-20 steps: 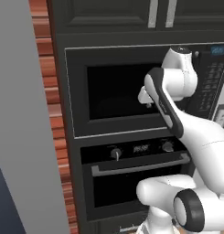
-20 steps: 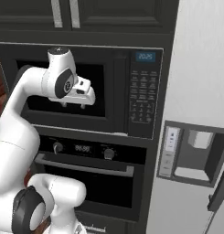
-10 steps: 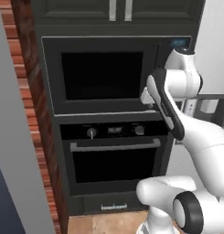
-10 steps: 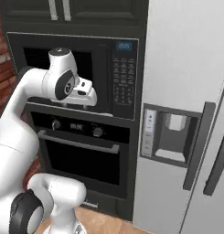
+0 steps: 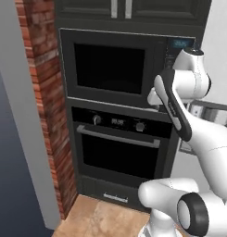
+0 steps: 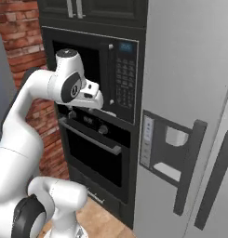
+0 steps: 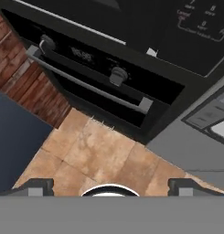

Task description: Take the baked cake out of the oven and place it on the plate for cooling. Then close the oven door.

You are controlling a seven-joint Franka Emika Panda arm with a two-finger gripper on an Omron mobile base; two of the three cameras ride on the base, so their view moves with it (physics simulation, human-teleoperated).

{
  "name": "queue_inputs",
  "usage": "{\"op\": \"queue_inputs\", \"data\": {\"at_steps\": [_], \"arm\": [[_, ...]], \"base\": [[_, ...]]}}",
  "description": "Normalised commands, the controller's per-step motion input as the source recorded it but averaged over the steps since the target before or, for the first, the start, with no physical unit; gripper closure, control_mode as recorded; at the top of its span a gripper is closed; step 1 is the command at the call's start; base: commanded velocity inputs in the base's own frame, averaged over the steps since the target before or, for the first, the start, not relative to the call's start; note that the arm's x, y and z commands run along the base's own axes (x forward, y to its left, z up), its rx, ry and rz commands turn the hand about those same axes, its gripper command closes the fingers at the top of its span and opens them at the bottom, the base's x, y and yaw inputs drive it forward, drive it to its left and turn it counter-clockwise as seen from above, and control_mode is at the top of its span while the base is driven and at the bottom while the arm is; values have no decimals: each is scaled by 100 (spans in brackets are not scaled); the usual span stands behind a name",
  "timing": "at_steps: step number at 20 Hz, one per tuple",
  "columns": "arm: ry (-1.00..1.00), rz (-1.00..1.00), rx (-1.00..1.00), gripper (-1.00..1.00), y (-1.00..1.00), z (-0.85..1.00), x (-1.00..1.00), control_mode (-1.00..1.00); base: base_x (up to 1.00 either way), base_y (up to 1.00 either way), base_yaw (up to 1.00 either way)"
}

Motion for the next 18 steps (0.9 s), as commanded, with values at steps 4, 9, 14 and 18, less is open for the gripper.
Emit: {"op": "queue_inputs", "data": {"at_steps": [4,9,14,18], "arm": [[0,0,0,-100,0,0,0,100],[0,0,0,-100,0,0,0,100],[0,6,0,-100,-6,-8,0,-100],[0,19,-5,-100,28,-22,-23,-100]], "base": [[6,-86,57],[33,-59,39],[22,-36,27],[0,0,0]]}}
